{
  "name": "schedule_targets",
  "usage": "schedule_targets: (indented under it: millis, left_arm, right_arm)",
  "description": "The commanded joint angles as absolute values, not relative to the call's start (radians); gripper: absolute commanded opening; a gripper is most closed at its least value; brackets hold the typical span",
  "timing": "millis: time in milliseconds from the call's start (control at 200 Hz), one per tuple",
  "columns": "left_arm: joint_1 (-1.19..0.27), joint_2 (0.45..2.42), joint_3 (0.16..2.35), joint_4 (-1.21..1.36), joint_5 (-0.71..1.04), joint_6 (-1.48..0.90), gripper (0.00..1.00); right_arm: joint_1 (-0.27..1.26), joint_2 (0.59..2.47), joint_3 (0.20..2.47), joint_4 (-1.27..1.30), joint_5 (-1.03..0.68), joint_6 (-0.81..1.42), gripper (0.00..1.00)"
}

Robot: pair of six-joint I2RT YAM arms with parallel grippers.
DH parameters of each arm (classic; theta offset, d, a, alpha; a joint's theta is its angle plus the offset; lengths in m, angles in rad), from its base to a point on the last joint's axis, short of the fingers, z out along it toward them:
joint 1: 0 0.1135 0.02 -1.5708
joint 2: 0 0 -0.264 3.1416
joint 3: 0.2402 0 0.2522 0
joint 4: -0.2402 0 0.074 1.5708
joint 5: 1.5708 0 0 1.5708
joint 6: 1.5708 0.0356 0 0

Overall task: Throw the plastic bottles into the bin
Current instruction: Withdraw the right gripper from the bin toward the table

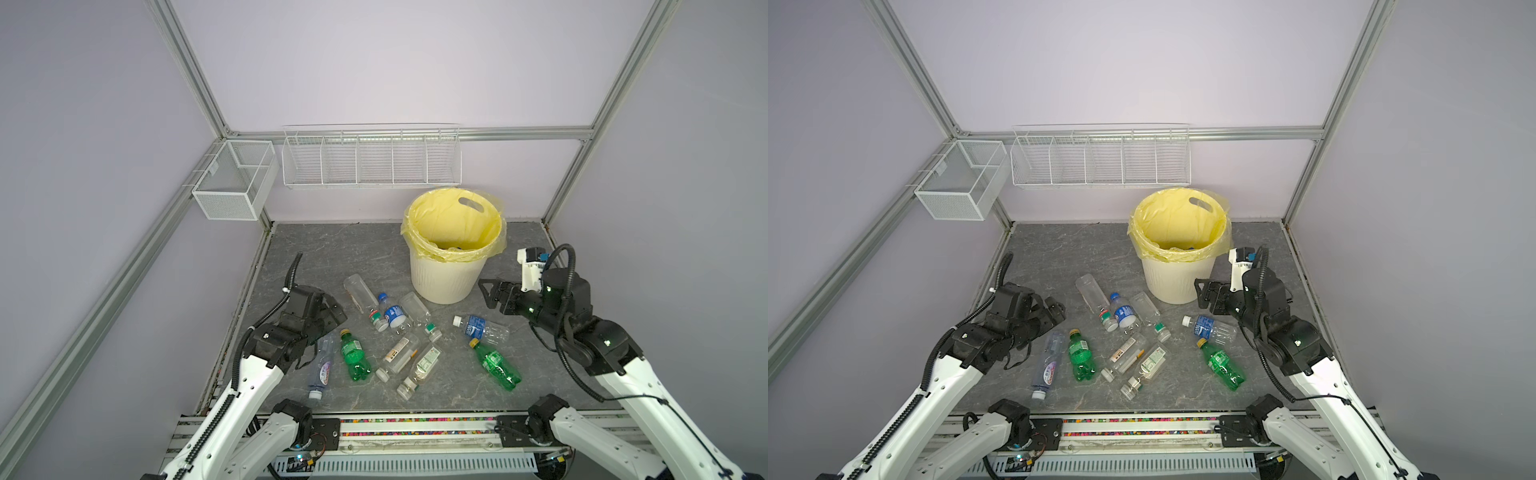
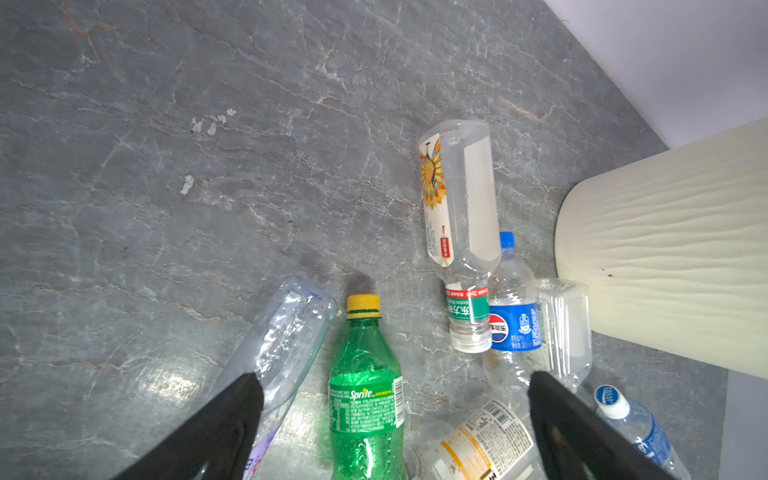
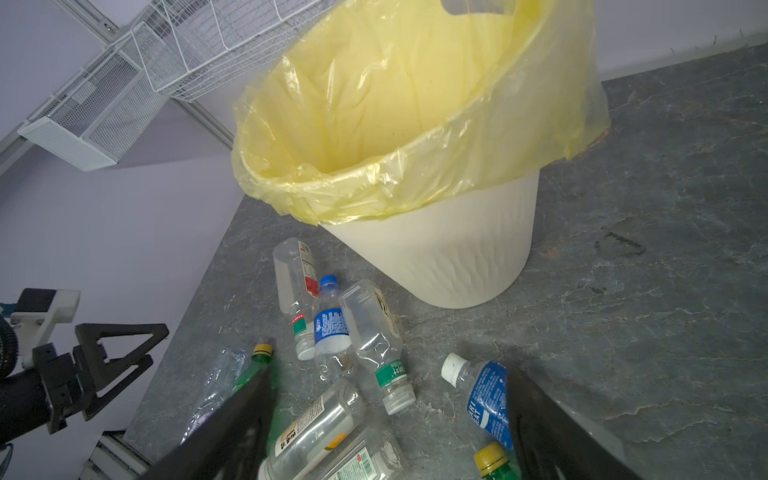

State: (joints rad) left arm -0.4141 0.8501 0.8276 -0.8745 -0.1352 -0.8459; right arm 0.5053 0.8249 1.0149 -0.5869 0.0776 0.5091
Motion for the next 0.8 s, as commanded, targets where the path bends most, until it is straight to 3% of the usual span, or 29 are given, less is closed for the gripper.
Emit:
schedule_targets:
  millis: [0, 410, 795]
  left_arm:
    - [-0.41, 0.842, 0.774, -0.889, -0.134, -0.863, 1.0]
    - [-0.41, 0.898, 0.741, -0.934, -0.192, -0.812, 1.0]
    - [-0.41, 0.908, 0.602, -0.813, -0.199, -0.847, 1.0]
  right_arm:
    - [0.502, 0.827, 0.995, -0.567, 0.048, 0.53, 0.88]
    - [0.503, 0.793, 0.944, -0.614, 0.096, 0.572, 0.88]
    - [0.502, 0.847, 0.962, -0.609, 0.124, 0.557, 0.88]
